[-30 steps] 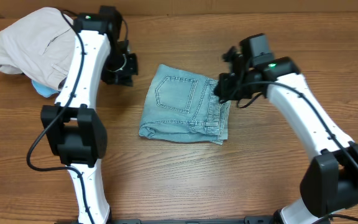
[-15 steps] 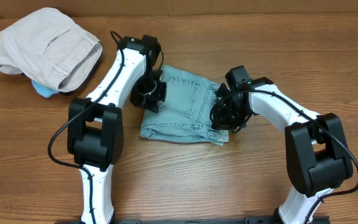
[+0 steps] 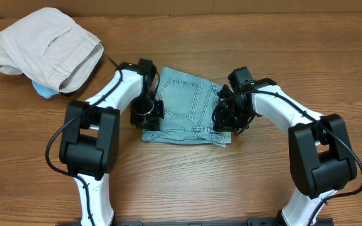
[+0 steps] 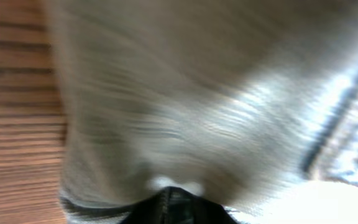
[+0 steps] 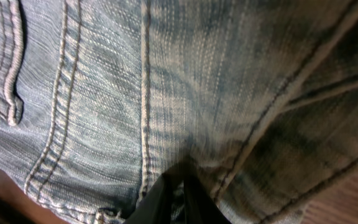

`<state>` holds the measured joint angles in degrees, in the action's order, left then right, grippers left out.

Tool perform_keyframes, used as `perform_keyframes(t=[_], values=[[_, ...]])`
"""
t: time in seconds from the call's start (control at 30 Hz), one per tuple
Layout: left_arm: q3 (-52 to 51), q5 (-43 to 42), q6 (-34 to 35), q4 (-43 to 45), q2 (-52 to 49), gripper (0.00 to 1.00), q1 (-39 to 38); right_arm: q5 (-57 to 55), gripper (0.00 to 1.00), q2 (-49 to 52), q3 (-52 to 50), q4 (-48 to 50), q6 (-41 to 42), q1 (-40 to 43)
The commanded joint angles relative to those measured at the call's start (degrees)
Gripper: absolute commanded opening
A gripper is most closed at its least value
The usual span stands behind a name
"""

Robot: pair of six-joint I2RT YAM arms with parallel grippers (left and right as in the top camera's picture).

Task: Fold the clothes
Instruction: 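Grasp the jeans sides with both grippers and rotate the bundle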

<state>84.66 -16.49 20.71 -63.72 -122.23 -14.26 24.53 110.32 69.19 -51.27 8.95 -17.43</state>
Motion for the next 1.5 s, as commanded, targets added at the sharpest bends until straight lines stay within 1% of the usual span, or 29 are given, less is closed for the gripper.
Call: perform_keyframes(t=[0.0,0.1,0.17,0.23,0.3,0.37,0.47,0.53,0.57,0.63,0.7,0.73,0.77,0.83,0.9,0.97,1.03,1.1,1.33,1.47], values=[[-0.2,6.27,3.78,6.03,-3.89,0.12,4.39,-0.85,0.11,0.92,-0.28,-2.21,-0.39,0.09],[5.6,6.12,2.99,7.04,-3.89,0.1,7.08,0.31,0.11,-1.29,1.01,-3.32,-0.35,0.09],[11.3,6.21,-0.46,6.62,-3.89,0.11,8.5,2.05,0.11,-3.74,1.84,-3.26,-0.31,0.09],[18.4,7.19,-3.37,3.85,-3.89,0.13,9.33,3.58,0.11,-6.05,3.02,-3.23,-0.11,0.09],[26.62,8.04,-4.5,-0.55,-3.89,0.17,9.77,4.07,0.11,-7.87,4.04,-3.06,-0.11,0.09],[34.77,7.32,-5.11,-6.6,-3.89,0.23,9.79,4.04,0.12,-9.29,4.52,-1.7,-0.15,0.09],[41.92,3.87,-5.35,-15.91,-3.89,0.3,9.11,2.89,0.13,-9.53,4.48,1.57,-0.17,0.09],[43.58,1.49,-5.35,-22.36,-3.87,0.36,8.02,0.0,0.13,-9.25,4.15,4.87,-0.17,0.11],[43.5,0.9,-5.35,-24.61,-3.87,0.41,7.37,-1.25,0.13,-9.05,4.02,6.43,-0.17,0.09],[41.79,0.76,-5.53,-26.71,-3.89,0.56,5.81,-2.62,0.14,-8.5,3.69,9.75,-0.17,0.09],[39.01,0.59,-5.49,-26.53,-3.89,0.78,3.91,-2.67,0.15,-7.56,3.56,12.07,-0.15,0.09],[36.98,-0.13,-5.42,-25.68,-3.91,0.92,2.86,-2.64,0.16,-7.06,3.56,12.79,-0.15,0.09],[34.93,-1.33,-5.27,-24.61,-3.91,1.0,1.99,-2.64,0.17,-6.32,3.56,13.29,-0.13,0.09],[30.16,-5.35,-5.25,-22.14,-3.91,1.0,0.07,-2.67,0.17,-4.85,3.56,13.27,0.09,0.13],[26.1,-7.67,-4.61,-19.54,-3.91,1.0,-1.09,-2.73,0.17,-3.72,3.56,12.83,0.07,0.17],[22.38,-7.74,-1.57,-17.53,-3.91,1.0,-1.53,-2.97,0.17,-2.58,3.56,12.11,0.09,0.2],[19.76,-9.16,-0.96,-16.39,-3.91,1.0,-1.09,-3.04,0.17,-1.22,3.56,11.5,0.11,0.22],[18.95,-10.43,-1.01,-16.44,-3.89,1.0,-0.13,-3.02,0.18,0.28,3.56,11.06,0.31,0.2],[17.86,-9.94,-0.28,-16.65,-3.89,1.0,1.11,-2.84,0.18,4.55,3.56,10.69,0.28,0.2],[12.85,-9.94,1.97,-11.74,-3.89,1.0,1.27,-2.82,0.18,5.01,3.56,10.69,0.26,0.2]])
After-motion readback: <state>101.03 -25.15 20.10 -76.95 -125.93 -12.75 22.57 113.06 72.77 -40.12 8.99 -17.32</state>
